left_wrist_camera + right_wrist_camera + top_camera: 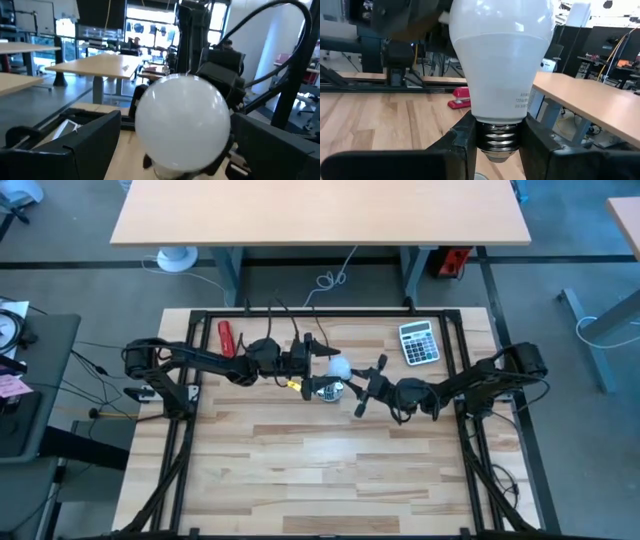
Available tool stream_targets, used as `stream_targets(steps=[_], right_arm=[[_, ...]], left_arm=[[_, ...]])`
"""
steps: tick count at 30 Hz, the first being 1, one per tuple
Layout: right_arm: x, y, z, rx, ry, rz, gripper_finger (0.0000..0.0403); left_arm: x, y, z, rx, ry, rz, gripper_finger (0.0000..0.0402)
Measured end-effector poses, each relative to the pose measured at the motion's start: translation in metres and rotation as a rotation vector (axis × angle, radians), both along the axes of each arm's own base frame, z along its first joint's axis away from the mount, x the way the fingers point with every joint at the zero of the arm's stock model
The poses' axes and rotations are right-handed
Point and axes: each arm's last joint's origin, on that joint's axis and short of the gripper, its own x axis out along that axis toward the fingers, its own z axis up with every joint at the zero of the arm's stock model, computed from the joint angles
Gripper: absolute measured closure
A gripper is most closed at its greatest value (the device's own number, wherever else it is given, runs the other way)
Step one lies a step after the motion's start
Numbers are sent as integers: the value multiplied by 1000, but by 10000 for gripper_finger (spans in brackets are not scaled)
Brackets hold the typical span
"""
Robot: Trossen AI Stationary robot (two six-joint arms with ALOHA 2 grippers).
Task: Screw lightbulb
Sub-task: Insert the lightbulb into the silver lamp socket
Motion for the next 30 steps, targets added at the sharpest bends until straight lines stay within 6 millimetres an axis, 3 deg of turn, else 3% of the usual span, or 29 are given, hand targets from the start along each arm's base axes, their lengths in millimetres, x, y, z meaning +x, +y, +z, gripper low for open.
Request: stream_targets(steps=[7, 23, 30], right_arm=[[0, 1, 1, -1, -4, 0, 289], [0, -2, 1, -6, -1, 0, 289], [1, -4, 1, 11, -9, 8, 289]], left_arm=[[0, 0, 2, -63, -26, 37, 40], [0, 0, 2, -96, -27, 35, 160], [-1, -1, 3, -93, -22, 38, 172]])
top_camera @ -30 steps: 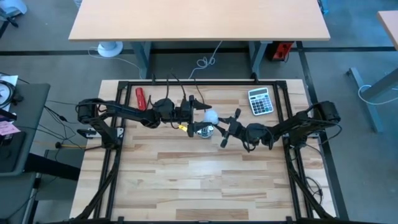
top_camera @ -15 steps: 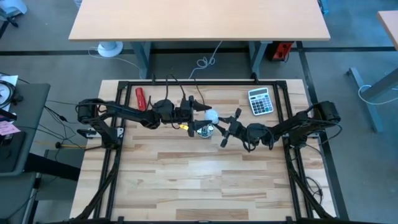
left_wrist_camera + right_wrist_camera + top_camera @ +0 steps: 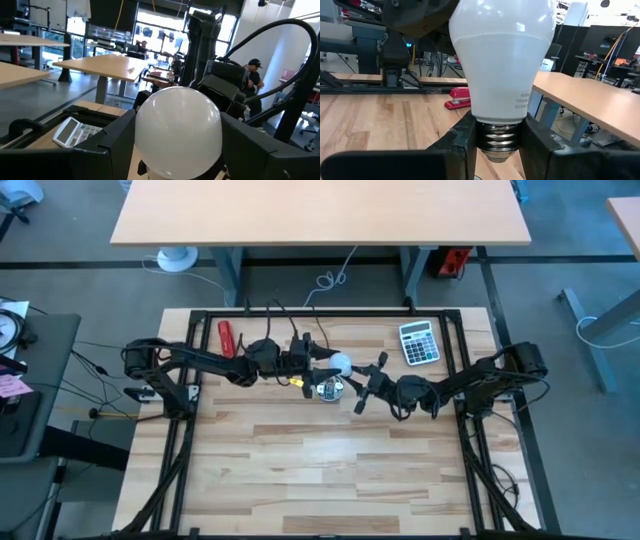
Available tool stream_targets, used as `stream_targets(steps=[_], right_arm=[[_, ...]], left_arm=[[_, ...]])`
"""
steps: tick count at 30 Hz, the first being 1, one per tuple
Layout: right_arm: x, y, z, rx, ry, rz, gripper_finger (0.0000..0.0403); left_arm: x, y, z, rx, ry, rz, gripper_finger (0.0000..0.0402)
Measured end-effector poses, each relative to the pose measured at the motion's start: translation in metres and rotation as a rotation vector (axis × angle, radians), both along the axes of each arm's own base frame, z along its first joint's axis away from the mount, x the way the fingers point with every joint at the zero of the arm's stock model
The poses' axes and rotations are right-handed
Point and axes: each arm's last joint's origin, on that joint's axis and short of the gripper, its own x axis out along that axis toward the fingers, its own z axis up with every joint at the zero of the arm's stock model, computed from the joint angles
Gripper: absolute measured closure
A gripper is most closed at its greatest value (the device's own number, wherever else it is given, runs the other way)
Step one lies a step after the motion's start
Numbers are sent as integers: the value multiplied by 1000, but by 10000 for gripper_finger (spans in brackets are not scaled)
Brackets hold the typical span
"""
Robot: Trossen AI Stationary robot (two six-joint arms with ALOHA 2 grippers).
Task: Screw lightbulb
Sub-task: Insert the lightbulb into the silver lamp socket
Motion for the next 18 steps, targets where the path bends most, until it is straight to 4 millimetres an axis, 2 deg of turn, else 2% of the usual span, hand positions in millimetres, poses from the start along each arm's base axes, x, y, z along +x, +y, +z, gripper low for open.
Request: stream_targets(steps=[3, 8, 10, 13, 18], right_arm=[[0, 0, -1, 9, 2, 8, 272], [0, 2, 0, 89, -38, 4, 173], [0, 5, -1, 116, -42, 12, 147], [-1, 13, -3, 154, -33, 37, 128], [-7, 29, -7, 216, 50, 55, 123]], left_arm=[[-2, 0, 2, 10, 23, 8, 172], [-10, 2, 6, 21, 121, 23, 172], [-13, 4, 6, 19, 175, 31, 172], [-17, 5, 4, 8, 243, 33, 172], [-19, 6, -5, -7, 337, 46, 173]])
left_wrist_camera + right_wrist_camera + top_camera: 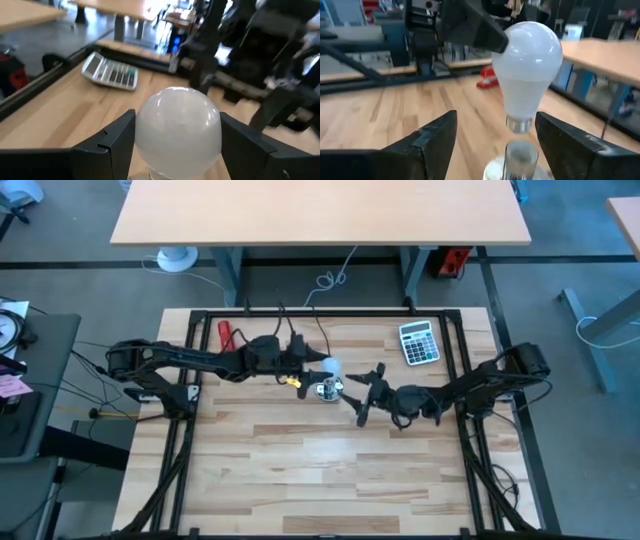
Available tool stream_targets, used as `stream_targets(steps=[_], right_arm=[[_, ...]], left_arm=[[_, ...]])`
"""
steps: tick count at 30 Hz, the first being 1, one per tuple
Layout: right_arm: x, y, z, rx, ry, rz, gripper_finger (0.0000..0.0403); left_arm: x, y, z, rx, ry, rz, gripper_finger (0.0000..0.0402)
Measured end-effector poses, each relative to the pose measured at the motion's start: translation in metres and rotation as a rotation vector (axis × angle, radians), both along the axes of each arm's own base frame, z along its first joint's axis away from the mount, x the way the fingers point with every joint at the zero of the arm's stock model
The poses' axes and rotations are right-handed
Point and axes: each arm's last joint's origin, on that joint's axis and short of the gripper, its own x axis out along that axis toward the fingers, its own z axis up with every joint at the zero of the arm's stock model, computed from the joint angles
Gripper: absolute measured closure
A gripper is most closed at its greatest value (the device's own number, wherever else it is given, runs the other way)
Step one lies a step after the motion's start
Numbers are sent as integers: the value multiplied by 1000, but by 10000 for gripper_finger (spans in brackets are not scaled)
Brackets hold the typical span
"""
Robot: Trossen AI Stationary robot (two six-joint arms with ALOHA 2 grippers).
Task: Screw lightbulb
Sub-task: Insert the lightbulb into the silver lamp socket
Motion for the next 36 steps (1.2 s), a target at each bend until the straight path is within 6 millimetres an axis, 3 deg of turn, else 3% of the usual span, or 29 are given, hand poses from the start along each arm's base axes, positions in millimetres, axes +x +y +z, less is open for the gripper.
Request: stream_targets(steps=[6, 12, 18, 24, 31, 36], right_arm=[[-19, 3, 4, 49, 139, -61, 122], [-30, -11, -21, 146, 347, -33, 122], [-33, -13, -51, 222, 277, 98, 121], [-29, -13, -76, 241, 284, 108, 121], [-18, -14, -80, 207, 144, 157, 121], [-11, -32, -78, 48, 179, 144, 121]], left_arm=[[-1, 2, -6, 18, 67, 78, 173], [6, 3, -17, -9, 62, 112, 173], [21, -1, -42, -56, 63, 98, 173], [23, -3, -47, -70, 68, 92, 173], [22, -4, -50, -77, 121, 67, 173], [22, -5, -51, -62, 129, 1, 173]])
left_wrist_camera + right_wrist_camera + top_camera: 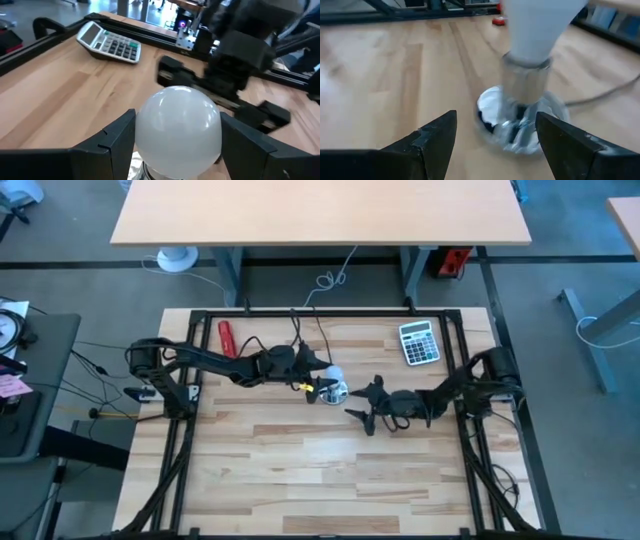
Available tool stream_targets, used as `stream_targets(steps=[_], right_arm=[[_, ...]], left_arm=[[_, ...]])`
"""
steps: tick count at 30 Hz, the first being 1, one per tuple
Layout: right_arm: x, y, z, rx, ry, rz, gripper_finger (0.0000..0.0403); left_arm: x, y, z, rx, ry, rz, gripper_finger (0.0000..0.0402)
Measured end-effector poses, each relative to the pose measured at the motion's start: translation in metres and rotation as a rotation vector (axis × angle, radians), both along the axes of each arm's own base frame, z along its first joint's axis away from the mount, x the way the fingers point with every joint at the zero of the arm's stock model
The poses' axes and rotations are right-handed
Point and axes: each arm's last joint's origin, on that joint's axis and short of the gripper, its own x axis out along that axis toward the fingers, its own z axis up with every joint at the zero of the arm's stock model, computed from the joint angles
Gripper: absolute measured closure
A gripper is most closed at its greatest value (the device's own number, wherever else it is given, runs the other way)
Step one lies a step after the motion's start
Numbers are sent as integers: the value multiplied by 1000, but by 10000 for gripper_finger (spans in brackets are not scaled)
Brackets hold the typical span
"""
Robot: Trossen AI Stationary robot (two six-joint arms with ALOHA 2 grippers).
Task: Screw lightbulb
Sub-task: Insert the lightbulb into the silver lamp socket
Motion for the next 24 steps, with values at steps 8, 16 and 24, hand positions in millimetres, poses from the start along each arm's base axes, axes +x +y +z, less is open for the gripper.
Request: stream_targets(steps=[8, 16, 24], right_arm=[[15, -37, 7, -26, -22, 213, 121], [29, -55, -3, 21, 15, 336, 121], [46, -57, -2, 14, 19, 362, 154]], left_arm=[[-1, -2, -3, -12, 37, -75, 173], [-2, -4, -5, 2, 49, -126, 173], [-3, -4, -8, 45, 72, -173, 173]])
